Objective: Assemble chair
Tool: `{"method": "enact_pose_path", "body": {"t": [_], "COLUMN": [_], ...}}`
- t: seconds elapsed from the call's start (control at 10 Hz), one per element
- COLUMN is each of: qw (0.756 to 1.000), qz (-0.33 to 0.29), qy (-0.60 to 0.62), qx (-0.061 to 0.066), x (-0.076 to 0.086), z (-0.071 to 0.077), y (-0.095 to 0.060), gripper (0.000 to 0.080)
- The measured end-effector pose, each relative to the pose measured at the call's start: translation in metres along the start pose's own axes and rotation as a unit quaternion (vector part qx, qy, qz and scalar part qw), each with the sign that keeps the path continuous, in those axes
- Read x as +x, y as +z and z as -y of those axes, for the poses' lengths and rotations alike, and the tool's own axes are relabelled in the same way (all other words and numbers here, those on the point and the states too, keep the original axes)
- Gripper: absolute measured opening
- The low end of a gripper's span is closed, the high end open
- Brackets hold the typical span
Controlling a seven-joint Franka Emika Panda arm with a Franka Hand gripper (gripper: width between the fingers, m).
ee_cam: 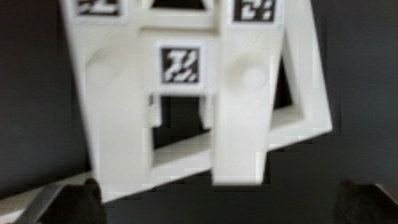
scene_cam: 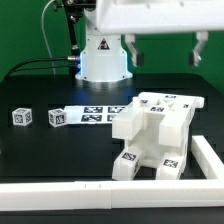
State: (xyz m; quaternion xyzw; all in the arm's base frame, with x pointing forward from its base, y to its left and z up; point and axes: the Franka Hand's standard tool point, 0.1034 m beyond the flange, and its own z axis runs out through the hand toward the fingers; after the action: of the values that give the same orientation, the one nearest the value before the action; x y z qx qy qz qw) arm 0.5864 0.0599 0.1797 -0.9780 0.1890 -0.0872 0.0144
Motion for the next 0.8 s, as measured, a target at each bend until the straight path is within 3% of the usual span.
{"method": "enact_pose_path", "body": {"t": [0.4, 0.5, 0.6, 0.7, 0.8], "qw": [1.0, 1.0, 1.0, 0.999, 0.998], "qz": [0.003, 0.011, 0.017, 0.027, 0.033], "qy": [-0.011, -0.016, -0.008, 0.019, 0.043], "qx": [0.002, 0.018, 0.019, 0.024, 0.032], "x": [-0.002, -0.002, -0.002, -0.003, -0.003], "z": [-0.003, -0.025, -0.051, -0.069, -0.078], "y": [0.003, 0.004, 0.005, 0.006, 0.008], "gripper": [0.0649, 0.0649, 0.0649, 0.0649, 0.0649]}}
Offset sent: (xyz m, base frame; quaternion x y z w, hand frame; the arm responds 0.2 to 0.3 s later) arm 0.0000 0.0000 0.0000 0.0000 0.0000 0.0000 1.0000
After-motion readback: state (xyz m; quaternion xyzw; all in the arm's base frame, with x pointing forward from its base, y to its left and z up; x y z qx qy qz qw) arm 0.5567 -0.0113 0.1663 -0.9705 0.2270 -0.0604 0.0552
